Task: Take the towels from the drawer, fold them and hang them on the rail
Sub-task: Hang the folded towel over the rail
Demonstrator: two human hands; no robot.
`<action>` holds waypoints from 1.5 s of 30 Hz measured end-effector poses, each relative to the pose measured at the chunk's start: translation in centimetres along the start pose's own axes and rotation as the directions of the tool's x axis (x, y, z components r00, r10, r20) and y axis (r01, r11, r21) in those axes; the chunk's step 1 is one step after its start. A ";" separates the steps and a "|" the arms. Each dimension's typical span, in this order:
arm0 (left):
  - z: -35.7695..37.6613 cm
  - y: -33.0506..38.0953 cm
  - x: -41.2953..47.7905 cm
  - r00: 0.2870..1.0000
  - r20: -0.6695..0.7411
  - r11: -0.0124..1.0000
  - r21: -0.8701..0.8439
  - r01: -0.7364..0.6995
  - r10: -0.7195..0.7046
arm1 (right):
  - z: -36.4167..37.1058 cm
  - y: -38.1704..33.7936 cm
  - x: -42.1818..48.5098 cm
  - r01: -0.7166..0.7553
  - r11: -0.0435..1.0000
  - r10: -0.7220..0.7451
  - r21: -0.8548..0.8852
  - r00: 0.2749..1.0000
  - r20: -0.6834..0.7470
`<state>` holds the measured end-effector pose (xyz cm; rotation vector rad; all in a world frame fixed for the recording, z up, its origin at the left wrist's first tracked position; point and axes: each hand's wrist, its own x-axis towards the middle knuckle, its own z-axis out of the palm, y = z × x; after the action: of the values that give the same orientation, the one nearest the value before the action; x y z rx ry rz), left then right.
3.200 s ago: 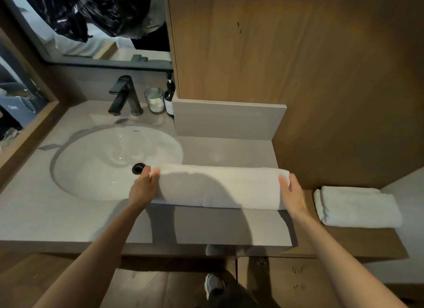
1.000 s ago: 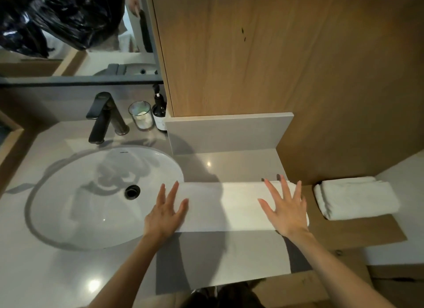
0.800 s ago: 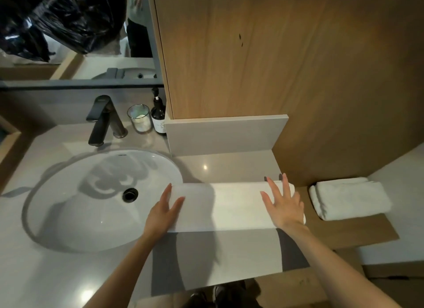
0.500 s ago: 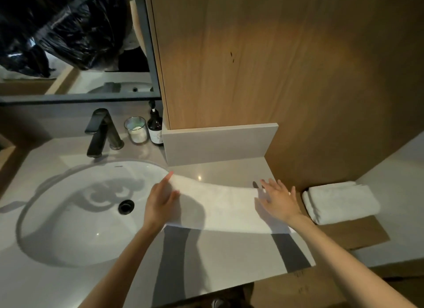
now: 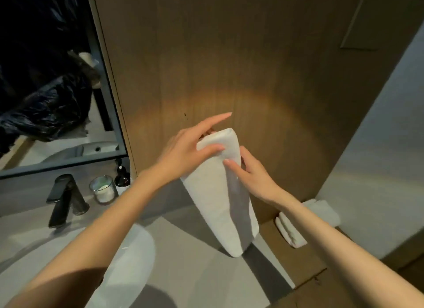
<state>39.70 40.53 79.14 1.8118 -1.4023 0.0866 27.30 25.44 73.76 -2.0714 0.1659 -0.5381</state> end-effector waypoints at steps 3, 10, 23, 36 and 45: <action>-1.1 3.3 4.0 0.986 -0.076 0.979 0.153 -0.135 0.148 | -2.7 -2.7 0.0 0.070 0.998 -0.070 -0.003 0.987 -0.144; -1.7 11.3 10.7 0.897 -0.429 0.981 -0.096 -0.169 0.112 | -11.6 -9.7 0.8 0.150 0.983 -0.184 -0.108 0.845 -0.502; -0.2 23.1 19.6 0.991 0.106 0.810 -0.586 -0.005 0.083 | -30.2 -21.1 0.5 0.281 0.895 -0.446 -0.347 0.585 -0.677; 9.4 39.7 31.5 0.978 -0.194 0.731 -0.656 -0.188 0.077 | -45.2 -15.2 -3.2 0.358 0.826 -0.562 -0.434 0.481 -0.673; 12.3 49.8 38.6 0.949 -0.302 0.732 -0.626 -0.269 0.091 | -58.9 -18.9 -1.3 0.394 0.749 -0.652 -0.532 0.301 -0.696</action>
<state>7.84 0.87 118.32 1.0243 -1.2120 -0.0746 -1.48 -9.98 115.60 -1.8580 0.1105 -2.1113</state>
